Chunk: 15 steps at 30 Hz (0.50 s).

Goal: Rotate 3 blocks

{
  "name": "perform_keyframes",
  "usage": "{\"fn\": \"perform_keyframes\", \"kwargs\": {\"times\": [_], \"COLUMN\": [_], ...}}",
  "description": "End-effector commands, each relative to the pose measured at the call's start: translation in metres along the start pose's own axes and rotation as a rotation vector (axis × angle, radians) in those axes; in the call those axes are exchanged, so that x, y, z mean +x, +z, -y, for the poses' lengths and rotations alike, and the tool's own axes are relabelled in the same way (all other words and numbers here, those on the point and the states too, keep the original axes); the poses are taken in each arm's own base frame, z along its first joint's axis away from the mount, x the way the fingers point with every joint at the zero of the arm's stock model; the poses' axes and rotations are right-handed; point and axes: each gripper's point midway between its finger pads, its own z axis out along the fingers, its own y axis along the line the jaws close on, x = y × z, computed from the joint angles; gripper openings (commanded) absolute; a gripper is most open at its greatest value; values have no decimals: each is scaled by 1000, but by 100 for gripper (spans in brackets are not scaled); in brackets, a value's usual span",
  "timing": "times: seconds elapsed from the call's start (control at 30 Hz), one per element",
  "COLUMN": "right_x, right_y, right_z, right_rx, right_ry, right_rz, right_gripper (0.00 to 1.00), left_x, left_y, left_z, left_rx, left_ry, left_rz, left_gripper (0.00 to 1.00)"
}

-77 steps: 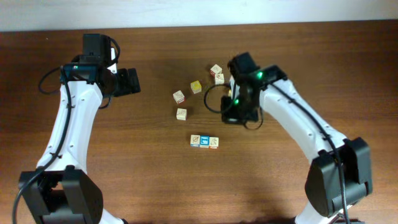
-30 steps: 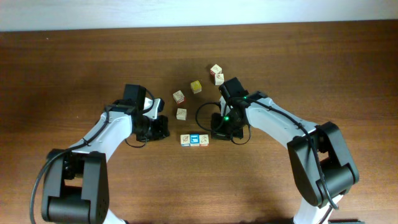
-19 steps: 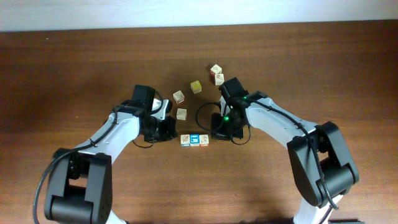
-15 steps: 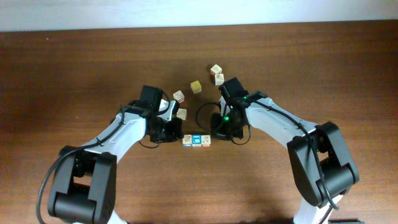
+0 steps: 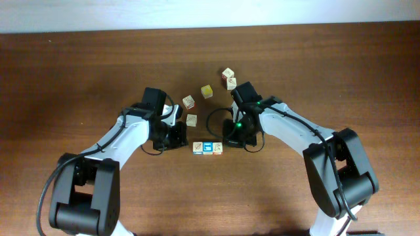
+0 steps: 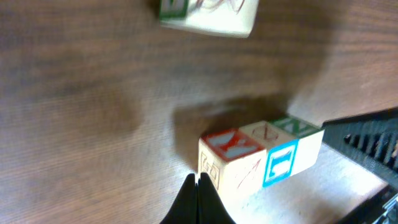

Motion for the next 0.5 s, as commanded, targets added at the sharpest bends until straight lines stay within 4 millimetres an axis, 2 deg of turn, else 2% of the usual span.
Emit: {"fn": "perform_keyframes", "kwargs": {"times": [0.0,0.07,0.23,0.47], "right_x": [0,0,0,0], "right_y": [2,2,2,2], "right_z": [2,2,2,2], "right_rx": [2,2,2,2], "right_ry": [-5,-5,-5,-5], "right_rz": [-6,-6,-6,-6], "right_gripper": [4,4,5,5], "left_x": [-3,4,3,3], "left_y": [-7,1,7,7], "left_z": [4,6,18,13], "left_rx": [-15,-13,-7,-52], "left_ry": [23,38,81,59], "left_rz": [28,17,28,33], "left_gripper": [0,0,0,0]}}
